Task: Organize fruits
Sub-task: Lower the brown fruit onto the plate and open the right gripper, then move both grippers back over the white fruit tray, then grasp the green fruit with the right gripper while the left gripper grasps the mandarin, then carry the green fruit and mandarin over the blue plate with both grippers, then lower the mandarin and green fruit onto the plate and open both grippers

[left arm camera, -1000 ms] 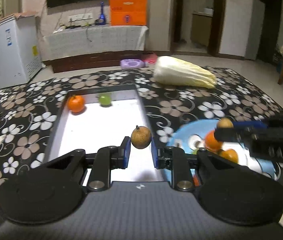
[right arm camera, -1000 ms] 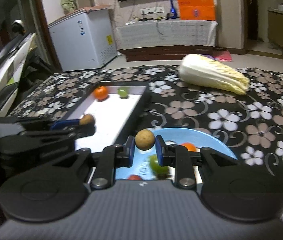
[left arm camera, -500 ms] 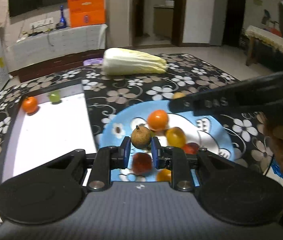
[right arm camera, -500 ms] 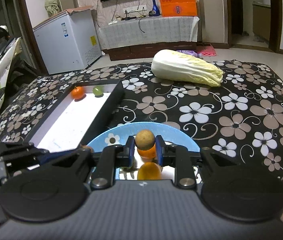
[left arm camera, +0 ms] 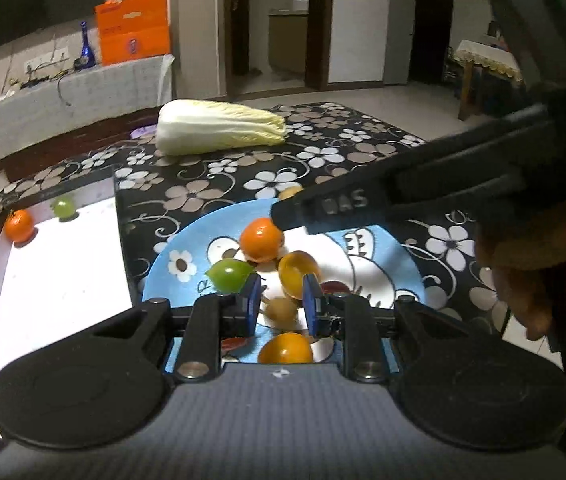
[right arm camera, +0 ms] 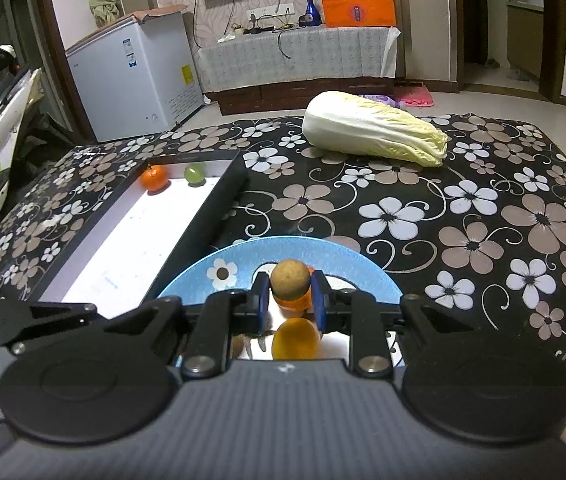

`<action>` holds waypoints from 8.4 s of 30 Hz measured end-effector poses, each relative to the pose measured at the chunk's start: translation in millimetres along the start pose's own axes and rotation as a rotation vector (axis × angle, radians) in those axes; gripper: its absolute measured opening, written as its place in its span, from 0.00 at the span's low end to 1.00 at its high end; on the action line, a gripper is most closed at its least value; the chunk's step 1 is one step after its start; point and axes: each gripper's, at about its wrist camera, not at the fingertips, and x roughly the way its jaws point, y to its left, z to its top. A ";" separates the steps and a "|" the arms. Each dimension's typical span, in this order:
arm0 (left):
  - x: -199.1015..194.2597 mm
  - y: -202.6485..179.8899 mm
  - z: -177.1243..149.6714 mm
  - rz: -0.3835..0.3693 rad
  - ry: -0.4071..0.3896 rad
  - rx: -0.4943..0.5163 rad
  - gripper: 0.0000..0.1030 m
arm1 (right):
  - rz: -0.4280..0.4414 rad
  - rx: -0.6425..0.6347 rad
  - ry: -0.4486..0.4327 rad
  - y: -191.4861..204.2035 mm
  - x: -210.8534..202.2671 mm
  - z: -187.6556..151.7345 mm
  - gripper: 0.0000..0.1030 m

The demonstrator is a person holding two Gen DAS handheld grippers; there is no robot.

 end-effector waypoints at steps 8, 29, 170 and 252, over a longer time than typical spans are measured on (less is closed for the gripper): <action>-20.3 13.0 -0.9 -0.021 -0.044 0.015 0.26 | 0.004 -0.001 0.036 -0.2 7.9 -3.0 0.25; -36.0 53.8 0.6 0.107 -0.062 -0.075 0.37 | 0.013 -0.022 0.092 9.8 20.2 -7.6 0.26; 120.7 226.5 48.3 0.588 0.063 -0.188 0.40 | 0.150 -0.106 -0.010 71.4 63.0 38.6 0.31; 17.6 -7.2 7.3 0.011 -0.008 0.004 0.40 | -0.079 0.082 0.008 -26.3 12.1 -2.4 0.31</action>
